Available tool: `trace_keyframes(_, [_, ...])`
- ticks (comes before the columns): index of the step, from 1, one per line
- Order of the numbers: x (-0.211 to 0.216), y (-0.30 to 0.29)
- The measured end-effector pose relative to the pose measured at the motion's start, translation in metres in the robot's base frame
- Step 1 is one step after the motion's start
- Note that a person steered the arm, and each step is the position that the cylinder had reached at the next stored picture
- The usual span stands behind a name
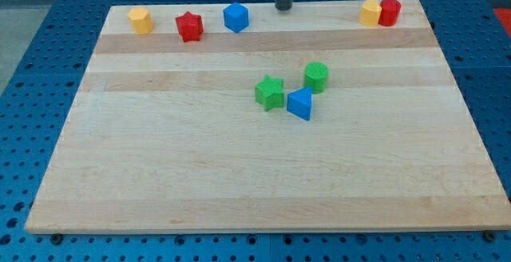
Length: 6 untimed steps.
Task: Move the cube to the right of the red star
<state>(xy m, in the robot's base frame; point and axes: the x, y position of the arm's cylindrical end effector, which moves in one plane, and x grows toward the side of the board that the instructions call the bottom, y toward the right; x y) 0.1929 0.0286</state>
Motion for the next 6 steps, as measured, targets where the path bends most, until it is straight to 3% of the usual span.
trace_keyframes(4, [-0.001, -0.079])
trace_keyframes(5, [0.025, -0.072])
trace_keyframes(6, [0.131, -0.037])
